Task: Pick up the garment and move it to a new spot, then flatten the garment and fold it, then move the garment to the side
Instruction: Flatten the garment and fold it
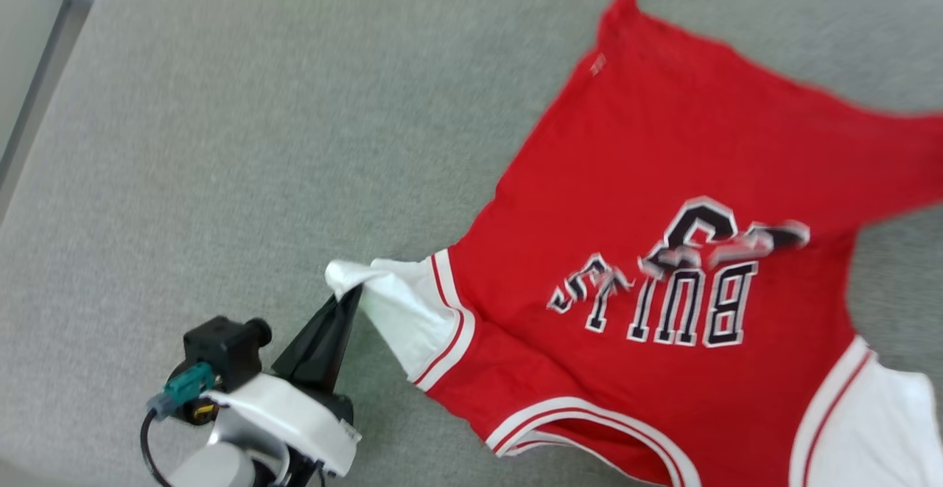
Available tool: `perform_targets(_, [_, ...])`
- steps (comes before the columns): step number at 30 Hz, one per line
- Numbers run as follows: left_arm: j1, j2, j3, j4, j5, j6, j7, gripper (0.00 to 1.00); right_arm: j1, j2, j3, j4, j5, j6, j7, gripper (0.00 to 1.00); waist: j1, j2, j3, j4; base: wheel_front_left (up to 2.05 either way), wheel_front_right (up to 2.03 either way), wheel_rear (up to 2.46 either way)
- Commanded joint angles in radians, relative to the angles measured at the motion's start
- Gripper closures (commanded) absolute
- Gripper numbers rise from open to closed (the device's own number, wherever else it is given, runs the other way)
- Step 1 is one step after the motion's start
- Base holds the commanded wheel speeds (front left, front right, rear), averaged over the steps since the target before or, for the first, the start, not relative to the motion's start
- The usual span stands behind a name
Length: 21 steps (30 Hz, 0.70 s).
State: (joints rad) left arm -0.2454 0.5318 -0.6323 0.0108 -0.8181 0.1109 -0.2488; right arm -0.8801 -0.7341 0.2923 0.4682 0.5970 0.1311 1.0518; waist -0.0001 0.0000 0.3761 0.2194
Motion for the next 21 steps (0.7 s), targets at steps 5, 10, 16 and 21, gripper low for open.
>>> perform_targets(5, [0.080, 0.035, 0.010, -0.017, -0.014, 0.040, 0.009, 1.00, 0.217, -0.080, 0.036, -0.120, 0.118, -0.001, -0.023, 1.00, 0.0001, 0.0000, -0.158, -0.100, 0.00, 0.00, 0.00])
perform_targets(10, [0.138, 0.053, 0.012, -0.029, -0.031, 0.066, 0.013, 1.00, 0.434, -0.137, 0.013, -0.237, 0.204, -0.001, -0.065, 1.00, 0.0001, 0.0000, -0.228, -0.128, 0.00, 0.00, 0.00])
perform_targets(16, [0.191, 0.074, 0.018, -0.048, -0.039, 0.092, 0.012, 1.00, 0.725, -0.135, -0.080, -0.327, 0.263, -0.001, -0.122, 1.00, 0.0001, 0.0000, -0.273, -0.155, 0.00, 0.00, 0.00])
perform_targets(21, [0.204, 0.086, 0.020, -0.061, -0.036, 0.101, 0.016, 1.00, 0.910, -0.069, -0.154, -0.351, 0.251, -0.001, -0.158, 1.00, 0.0001, 0.0000, -0.275, -0.166, 0.00, 0.00, 0.00])
